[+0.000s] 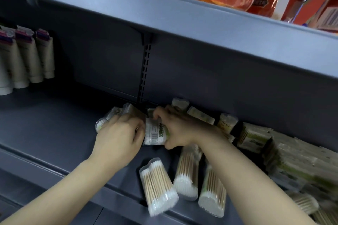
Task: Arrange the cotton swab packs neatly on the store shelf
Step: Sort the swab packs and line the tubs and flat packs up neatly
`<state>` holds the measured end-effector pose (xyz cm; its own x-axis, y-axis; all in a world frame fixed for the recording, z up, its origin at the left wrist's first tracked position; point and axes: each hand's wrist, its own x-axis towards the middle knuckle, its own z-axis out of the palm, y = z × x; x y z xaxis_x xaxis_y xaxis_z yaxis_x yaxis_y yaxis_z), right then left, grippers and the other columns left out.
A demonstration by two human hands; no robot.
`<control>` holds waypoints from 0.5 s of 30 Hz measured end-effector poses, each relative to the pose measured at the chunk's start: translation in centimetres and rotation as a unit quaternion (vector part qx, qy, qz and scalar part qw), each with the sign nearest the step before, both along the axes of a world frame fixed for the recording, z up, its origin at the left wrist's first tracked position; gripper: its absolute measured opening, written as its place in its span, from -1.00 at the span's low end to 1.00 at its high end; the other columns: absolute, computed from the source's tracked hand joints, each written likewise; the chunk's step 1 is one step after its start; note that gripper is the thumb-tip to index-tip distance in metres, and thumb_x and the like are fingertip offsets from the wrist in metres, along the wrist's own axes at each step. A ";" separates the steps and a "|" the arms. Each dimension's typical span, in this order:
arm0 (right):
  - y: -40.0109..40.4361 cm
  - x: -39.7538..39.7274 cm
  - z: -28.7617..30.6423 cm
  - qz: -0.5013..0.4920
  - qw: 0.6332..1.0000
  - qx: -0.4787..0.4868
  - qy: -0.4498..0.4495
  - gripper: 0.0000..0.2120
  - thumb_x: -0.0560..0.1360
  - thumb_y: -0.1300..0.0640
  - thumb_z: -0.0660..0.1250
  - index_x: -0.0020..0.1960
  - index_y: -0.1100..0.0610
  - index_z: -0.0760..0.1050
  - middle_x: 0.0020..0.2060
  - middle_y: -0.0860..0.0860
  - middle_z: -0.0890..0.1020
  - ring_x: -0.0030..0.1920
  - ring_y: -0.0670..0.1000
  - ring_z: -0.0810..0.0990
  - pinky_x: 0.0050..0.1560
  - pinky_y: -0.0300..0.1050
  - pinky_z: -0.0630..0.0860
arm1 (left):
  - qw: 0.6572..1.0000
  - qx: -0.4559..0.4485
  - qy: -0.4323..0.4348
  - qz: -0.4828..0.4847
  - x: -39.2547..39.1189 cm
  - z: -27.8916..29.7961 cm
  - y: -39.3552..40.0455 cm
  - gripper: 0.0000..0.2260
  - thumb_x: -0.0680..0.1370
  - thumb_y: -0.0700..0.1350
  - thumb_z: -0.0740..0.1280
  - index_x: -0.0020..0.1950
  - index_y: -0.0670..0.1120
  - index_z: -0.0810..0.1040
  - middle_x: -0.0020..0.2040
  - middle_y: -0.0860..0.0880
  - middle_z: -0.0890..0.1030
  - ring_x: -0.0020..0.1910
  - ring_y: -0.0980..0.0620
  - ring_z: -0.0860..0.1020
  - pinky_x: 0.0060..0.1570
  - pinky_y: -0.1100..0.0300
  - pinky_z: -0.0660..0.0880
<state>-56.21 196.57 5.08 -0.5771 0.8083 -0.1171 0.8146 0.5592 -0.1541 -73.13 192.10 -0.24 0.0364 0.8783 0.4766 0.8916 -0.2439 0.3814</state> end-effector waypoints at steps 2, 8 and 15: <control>-0.3 0.6 0.4 -0.009 1.000 0.005 0.010 -0.38 0.26 0.17 0.47 0.17 -0.02 0.18 0.02 -0.05 0.27 -0.04 -0.04 0.32 -0.20 -0.16 0.33 | 1.000 0.003 -0.002 0.000 0.3 0.2 0.0 -0.60 0.46 0.08 0.04 -0.15 -0.05 0.63 -0.17 -0.03 0.63 -0.17 -0.14 0.56 -0.28 0.05 0.51; -2.1 2.7 1.5 -0.035 0.998 0.010 0.041 -0.41 0.27 0.16 0.44 0.15 -0.05 0.17 0.06 -0.05 0.26 0.02 -0.04 0.36 -0.09 -0.11 0.43 | 0.999 0.018 0.031 0.000 1.7 0.9 -0.2 -0.63 0.43 0.00 0.07 -0.11 -0.11 0.65 -0.18 -0.08 0.64 -0.20 -0.19 0.57 -0.28 0.04 0.52; -4.1 6.0 0.7 -0.063 0.996 0.011 0.061 -0.29 0.26 0.13 0.46 0.25 -0.09 0.12 0.18 -0.05 0.27 0.19 -0.08 0.29 0.17 -0.06 0.42 | 0.997 0.018 0.068 -0.022 4.9 1.4 -0.5 -0.69 0.32 -0.06 0.13 -0.17 -0.07 0.64 -0.28 -0.09 0.62 -0.32 -0.19 0.56 -0.35 0.03 0.49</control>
